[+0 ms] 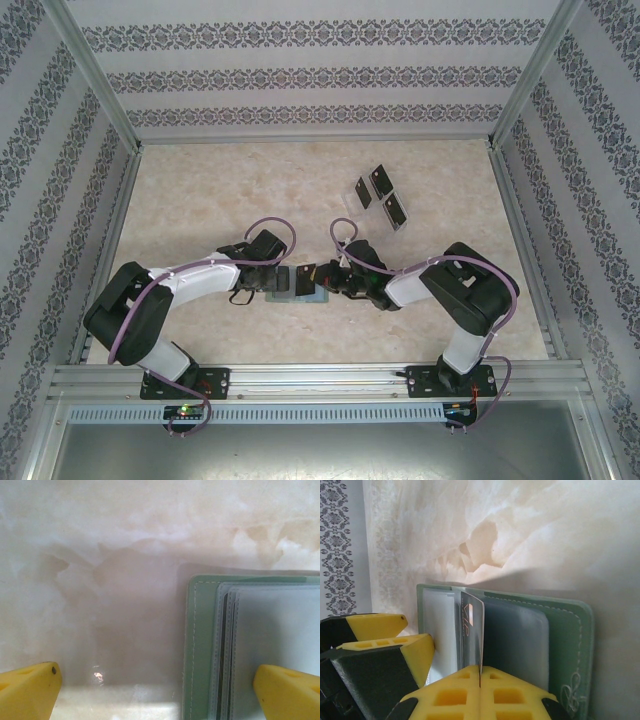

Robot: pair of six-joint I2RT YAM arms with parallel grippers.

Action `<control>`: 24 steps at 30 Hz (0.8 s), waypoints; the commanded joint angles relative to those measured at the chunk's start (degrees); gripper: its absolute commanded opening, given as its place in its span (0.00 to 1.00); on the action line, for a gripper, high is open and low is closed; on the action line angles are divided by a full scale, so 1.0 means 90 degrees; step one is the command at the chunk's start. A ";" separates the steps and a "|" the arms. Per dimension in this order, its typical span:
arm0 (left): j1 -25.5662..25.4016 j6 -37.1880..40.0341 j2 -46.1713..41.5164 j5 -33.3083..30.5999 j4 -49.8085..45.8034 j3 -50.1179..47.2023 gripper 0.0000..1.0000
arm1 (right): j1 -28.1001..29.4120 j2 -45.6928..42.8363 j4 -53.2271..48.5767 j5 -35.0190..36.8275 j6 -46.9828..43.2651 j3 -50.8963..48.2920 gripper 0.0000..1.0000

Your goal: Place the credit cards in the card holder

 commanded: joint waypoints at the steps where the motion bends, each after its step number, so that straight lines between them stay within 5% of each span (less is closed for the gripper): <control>1: 0.0046 0.0146 0.0113 -0.0100 -0.0422 -0.0274 1.00 | 0.0130 0.0008 -0.0196 0.0080 0.0045 -0.0188 0.00; 24: 0.0059 0.0203 -0.0449 -0.0648 -0.1073 0.0000 1.00 | 0.0209 0.0374 -0.0207 0.0181 0.0079 0.0062 0.00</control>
